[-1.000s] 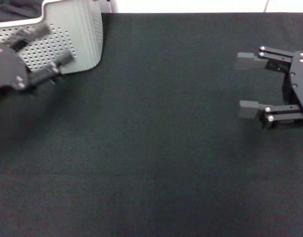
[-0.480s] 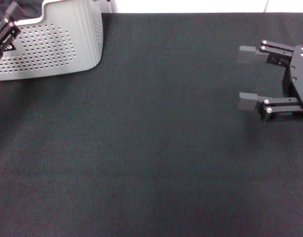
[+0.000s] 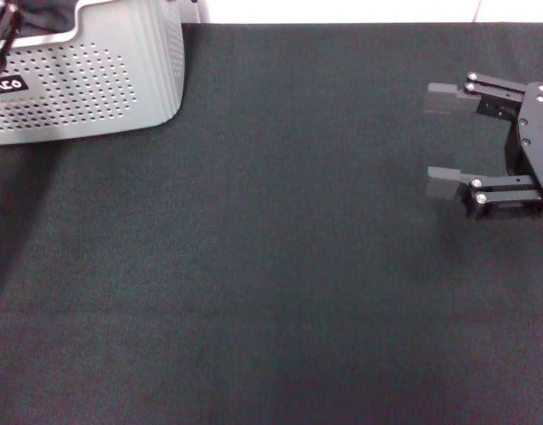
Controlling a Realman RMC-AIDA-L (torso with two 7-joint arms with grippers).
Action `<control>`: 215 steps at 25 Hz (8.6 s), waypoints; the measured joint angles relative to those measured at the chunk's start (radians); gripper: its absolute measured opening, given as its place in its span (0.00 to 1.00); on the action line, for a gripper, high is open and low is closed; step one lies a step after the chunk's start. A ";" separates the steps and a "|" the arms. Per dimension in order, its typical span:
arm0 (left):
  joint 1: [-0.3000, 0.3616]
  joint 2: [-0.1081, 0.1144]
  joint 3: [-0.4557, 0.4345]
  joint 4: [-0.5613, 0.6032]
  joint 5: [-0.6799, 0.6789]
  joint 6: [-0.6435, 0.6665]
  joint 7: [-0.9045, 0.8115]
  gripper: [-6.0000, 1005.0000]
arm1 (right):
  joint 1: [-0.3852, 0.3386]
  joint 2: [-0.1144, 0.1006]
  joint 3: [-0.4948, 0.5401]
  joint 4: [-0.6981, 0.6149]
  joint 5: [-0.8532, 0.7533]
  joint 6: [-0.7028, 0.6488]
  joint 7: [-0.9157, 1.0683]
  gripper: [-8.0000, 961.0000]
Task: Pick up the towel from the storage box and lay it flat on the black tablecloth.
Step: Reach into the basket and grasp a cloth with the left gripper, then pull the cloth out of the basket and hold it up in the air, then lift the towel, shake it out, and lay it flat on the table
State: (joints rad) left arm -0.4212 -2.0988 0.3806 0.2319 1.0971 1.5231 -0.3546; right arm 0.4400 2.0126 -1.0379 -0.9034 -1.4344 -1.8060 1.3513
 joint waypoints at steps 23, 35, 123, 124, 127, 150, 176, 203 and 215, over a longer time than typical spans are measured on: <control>-0.078 0.000 0.001 -0.083 -0.184 -0.156 0.249 0.66 | -0.010 0.007 -0.008 0.000 0.000 -0.006 0.005 0.89; -0.083 -0.003 -0.001 -0.083 -0.196 -0.138 0.232 0.30 | -0.023 0.008 -0.005 0.000 0.009 -0.019 0.002 0.89; -0.160 0.004 0.399 0.188 -0.230 0.486 -1.153 0.06 | 0.323 0.016 -0.218 0.267 0.415 0.171 -0.268 0.70; -0.167 0.003 0.410 0.188 -0.249 0.486 -1.155 0.06 | 0.322 0.016 -0.250 0.299 0.432 0.176 -0.289 0.70; -0.184 0.003 0.455 0.190 -0.307 0.486 -1.155 0.06 | 0.322 0.016 -0.293 0.337 0.452 0.191 -0.317 0.70; -0.295 -0.001 0.510 0.190 -0.430 0.479 -1.151 0.07 | 0.352 0.015 -0.590 0.376 0.610 0.319 -0.362 0.70; -0.312 -0.001 0.511 0.195 -0.473 0.471 -1.149 0.07 | 0.364 0.015 -0.715 0.382 0.677 0.410 -0.349 0.39; -0.303 -0.003 0.512 0.187 -0.484 0.471 -1.146 0.08 | 0.378 0.015 -0.800 0.374 0.765 0.448 -0.386 0.12; -0.256 -0.001 0.509 0.166 -0.509 0.472 -1.144 0.09 | 0.393 0.011 -0.819 0.362 0.754 0.485 -0.385 0.03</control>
State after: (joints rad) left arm -0.6775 -2.1000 0.8892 0.3975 0.5881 1.9948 -1.4989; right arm 0.8334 2.0235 -1.8572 -0.5411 -0.6800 -1.3214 0.9662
